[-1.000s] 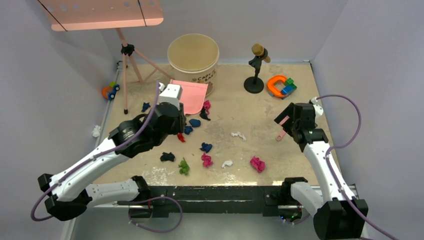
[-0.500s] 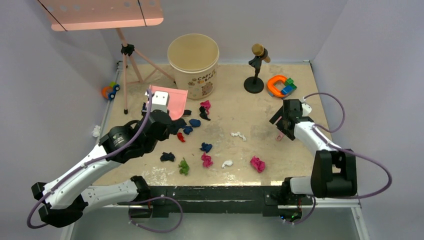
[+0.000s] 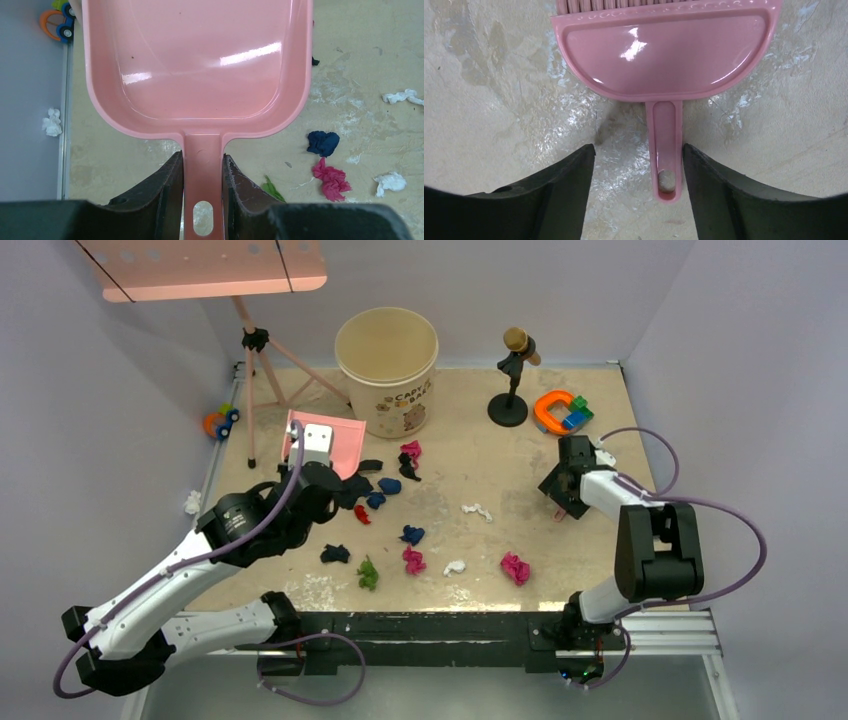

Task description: Sweep away the paper scraps from the table

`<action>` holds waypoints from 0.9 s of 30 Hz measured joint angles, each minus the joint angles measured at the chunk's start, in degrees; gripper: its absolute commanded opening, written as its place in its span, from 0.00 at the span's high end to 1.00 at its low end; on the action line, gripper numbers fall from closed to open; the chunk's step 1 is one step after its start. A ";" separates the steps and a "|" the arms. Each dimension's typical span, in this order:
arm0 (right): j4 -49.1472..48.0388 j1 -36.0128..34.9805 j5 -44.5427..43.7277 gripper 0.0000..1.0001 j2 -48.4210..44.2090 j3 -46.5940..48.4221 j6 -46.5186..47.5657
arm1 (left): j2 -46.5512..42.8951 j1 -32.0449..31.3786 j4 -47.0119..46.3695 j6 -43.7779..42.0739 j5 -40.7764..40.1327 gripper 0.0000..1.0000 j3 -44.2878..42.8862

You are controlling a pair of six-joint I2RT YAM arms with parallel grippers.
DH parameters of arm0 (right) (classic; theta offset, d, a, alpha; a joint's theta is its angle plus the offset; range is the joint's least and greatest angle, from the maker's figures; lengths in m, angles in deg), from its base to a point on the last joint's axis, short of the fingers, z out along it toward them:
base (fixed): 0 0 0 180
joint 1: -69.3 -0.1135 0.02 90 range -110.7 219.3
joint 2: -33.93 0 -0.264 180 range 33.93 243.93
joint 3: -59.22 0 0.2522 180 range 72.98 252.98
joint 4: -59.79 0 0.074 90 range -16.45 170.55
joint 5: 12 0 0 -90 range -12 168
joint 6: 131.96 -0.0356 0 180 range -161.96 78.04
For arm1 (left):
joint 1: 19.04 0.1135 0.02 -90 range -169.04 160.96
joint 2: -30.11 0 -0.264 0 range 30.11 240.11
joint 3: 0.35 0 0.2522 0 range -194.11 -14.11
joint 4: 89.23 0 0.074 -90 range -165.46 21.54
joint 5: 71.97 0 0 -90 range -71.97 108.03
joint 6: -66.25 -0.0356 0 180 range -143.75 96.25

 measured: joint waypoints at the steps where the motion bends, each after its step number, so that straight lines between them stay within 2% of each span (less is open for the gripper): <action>1: -0.04 0.00 -0.02 0.49 0.15 0.13 -0.26 | 0.13 0.00 0.00 0.00 -0.02 1.00 0.00; 4: -0.02 0.00 -0.17 0.65 0.55 0.31 -1.22 | 0.33 0.00 0.00 0.00 -0.04 1.00 0.00; 5: -0.02 0.00 -0.28 0.67 0.57 0.31 -1.57 | 0.35 0.00 0.00 0.00 -0.07 1.00 0.00; 6: -0.07 0.00 -0.31 0.76 0.55 0.28 -2.34 | 0.33 0.00 0.00 0.00 -0.17 1.00 0.00; 7: -0.07 0.00 -0.33 0.90 0.55 0.28 -2.34 | 0.33 0.00 0.00 0.00 -0.20 1.00 0.00; 8: -0.15 0.00 -0.35 1.00 0.55 0.20 -2.69 | 0.33 0.00 0.00 0.00 -0.22 1.00 0.00; 19: -0.09 -0.90 0.11 1.00 -2.99 -0.28 -2.40 | 0.33 0.00 0.02 0.00 -0.39 1.00 0.00; 22: 0.59 -3.82 0.07 1.00 -5.90 -0.26 -0.98 | 0.37 0.00 0.00 0.00 -0.39 1.00 0.00; 27: 1.14 -12.52 0.57 1.00 -7.87 1.92 3.96 | 0.96 0.00 -0.02 0.00 -0.46 1.00 0.00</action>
